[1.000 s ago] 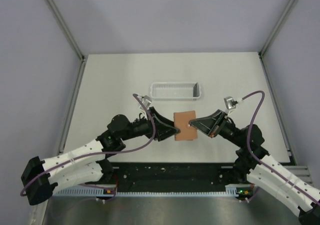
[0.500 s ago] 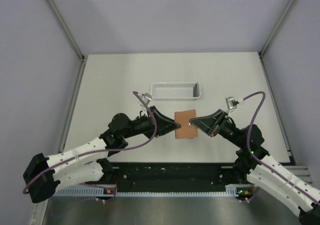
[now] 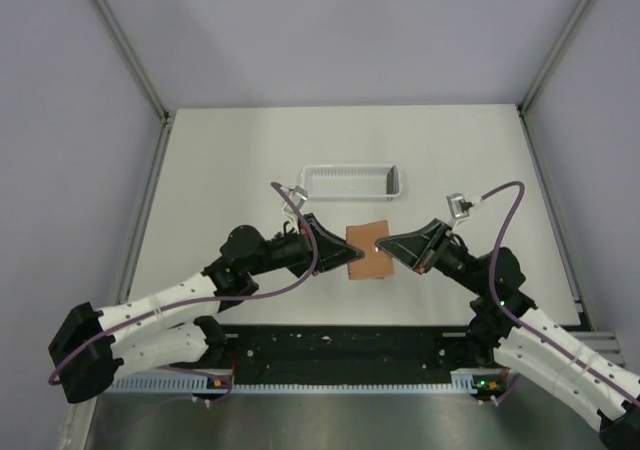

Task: Put the credit cards into the card holder
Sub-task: Open the card holder at the center of the board.

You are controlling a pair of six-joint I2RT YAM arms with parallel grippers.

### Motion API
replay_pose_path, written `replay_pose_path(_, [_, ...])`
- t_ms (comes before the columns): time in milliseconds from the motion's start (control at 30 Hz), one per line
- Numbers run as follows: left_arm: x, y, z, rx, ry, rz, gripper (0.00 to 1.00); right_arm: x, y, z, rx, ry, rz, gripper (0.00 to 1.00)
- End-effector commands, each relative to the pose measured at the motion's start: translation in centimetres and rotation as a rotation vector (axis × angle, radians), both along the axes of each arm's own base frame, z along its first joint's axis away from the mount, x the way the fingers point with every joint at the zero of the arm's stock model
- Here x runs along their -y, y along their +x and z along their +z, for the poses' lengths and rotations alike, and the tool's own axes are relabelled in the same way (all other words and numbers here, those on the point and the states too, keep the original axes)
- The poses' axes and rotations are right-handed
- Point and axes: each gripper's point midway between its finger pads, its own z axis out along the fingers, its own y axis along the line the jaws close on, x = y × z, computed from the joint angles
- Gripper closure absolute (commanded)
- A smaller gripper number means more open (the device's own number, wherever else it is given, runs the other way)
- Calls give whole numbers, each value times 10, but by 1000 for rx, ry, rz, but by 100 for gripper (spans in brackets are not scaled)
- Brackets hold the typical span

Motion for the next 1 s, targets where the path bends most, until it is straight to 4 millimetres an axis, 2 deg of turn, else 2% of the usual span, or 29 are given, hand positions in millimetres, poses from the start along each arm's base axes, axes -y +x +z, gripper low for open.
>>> replay_pose_path(0, [2,-20,23,70,-51,-83,100,-4,-8,23,61,8,27,99])
replay_pose_path(67, [-2,-16,21,78,-30,-48,100,-1,-5,22,66,-38,-5,84])
replay_pose_path(167, [-9,4,9,94,78,85,100,7,6,10,23,-150,-90,64])
replay_pose_path(233, [-16,21,0,90,164,192,100,14,13,5,7,-206,-145,55])
replay_pose_path(300, [-21,34,-8,79,230,271,100,16,20,1,-15,-239,-181,50])
replay_pose_path(367, [-24,42,-17,71,297,323,100,14,24,-4,-39,-262,-186,48])
replay_pose_path(500, [-29,54,-21,84,390,453,100,3,31,-16,-84,-314,-186,48])
replay_pose_path(533, [-32,57,-26,83,425,488,100,1,31,-24,-103,-348,-190,48])
replay_pose_path(767, [-28,56,-33,87,479,513,100,-20,29,-33,-107,-425,-179,48])
replay_pose_path(967, [-21,51,-37,108,512,502,100,-29,30,-38,-119,-443,-180,45])
